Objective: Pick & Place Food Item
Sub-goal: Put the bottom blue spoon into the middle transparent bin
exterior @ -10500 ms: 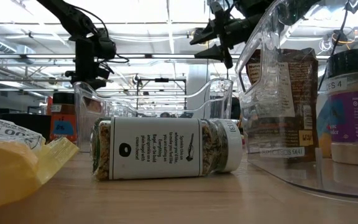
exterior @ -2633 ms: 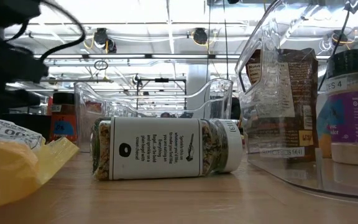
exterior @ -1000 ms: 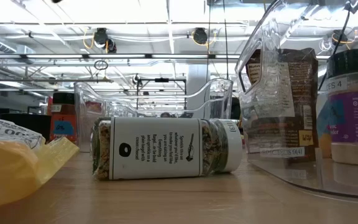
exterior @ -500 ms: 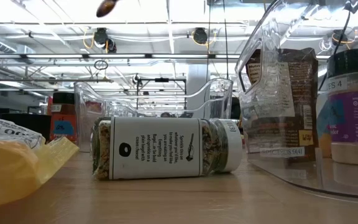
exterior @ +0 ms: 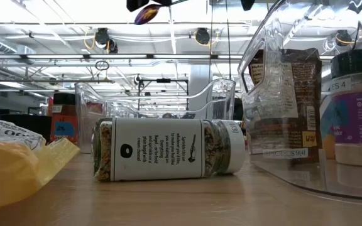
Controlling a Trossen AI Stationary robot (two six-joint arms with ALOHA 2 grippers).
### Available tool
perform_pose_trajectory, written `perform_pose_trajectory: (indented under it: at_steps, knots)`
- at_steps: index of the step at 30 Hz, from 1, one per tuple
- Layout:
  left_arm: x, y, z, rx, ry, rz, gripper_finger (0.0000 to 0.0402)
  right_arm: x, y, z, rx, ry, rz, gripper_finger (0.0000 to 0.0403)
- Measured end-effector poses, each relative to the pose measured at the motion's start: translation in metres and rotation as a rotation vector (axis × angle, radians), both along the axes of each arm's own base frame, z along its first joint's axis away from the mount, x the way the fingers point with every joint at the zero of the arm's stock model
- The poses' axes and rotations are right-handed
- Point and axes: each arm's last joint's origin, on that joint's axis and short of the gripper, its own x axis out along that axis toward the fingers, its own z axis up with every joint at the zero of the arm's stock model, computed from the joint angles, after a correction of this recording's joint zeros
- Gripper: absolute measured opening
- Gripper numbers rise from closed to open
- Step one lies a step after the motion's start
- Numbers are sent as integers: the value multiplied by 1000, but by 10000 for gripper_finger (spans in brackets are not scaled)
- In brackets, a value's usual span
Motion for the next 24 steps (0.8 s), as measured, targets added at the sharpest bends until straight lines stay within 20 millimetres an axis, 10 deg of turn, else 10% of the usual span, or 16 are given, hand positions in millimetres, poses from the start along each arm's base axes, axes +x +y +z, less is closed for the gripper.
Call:
perform_pose_trajectory:
  at_steps: [24]
  knots:
    - [0,3,-15,-74,128,-27,0,-6,-40,4,96,-32,-31,196]
